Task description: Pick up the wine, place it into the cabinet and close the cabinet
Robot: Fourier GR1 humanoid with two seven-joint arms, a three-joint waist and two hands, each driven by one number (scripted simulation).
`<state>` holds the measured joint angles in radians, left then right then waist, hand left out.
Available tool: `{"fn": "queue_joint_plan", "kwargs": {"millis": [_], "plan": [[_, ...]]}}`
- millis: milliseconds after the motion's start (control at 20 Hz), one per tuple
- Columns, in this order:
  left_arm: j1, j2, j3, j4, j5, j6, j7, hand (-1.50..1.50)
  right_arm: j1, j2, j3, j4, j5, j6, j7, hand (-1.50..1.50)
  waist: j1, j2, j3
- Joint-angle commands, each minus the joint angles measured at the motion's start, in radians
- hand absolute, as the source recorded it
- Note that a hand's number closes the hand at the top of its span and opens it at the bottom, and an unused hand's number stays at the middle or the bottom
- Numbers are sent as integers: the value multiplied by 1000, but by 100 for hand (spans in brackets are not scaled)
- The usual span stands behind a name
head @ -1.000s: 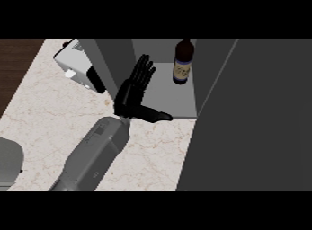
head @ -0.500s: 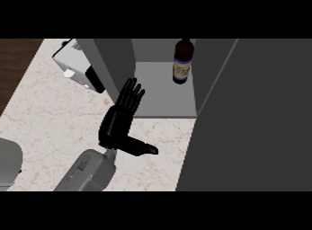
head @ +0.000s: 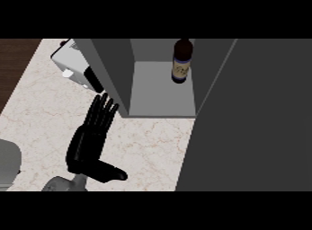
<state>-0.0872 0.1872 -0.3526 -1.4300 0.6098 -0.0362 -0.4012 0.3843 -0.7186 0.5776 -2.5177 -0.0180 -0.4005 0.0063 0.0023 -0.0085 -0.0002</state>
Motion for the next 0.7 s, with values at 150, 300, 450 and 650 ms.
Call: {"fn": "queue_joint_plan", "kwargs": {"millis": [150, 300, 450, 650], "plan": [[67, 98, 87, -66, 25, -48, -29, -150, 41, -107, 129, -184, -81, 170, 52, 150, 2, 2, 0], [85, 141, 118, -77, 43, -101, -34, -150, 1, -128, 126, -192, -98, 230, 36, 150, 3, 5, 0], [57, 162, 181, -52, 56, -78, -20, -150, 1, -96, 225, -230, -27, 211, 81, 150, -10, 4, -2], [146, 245, 229, -163, 130, -137, 39, -150, -12, -70, 236, -209, -2, 200, 70, 150, 1, 1, -1]]}}
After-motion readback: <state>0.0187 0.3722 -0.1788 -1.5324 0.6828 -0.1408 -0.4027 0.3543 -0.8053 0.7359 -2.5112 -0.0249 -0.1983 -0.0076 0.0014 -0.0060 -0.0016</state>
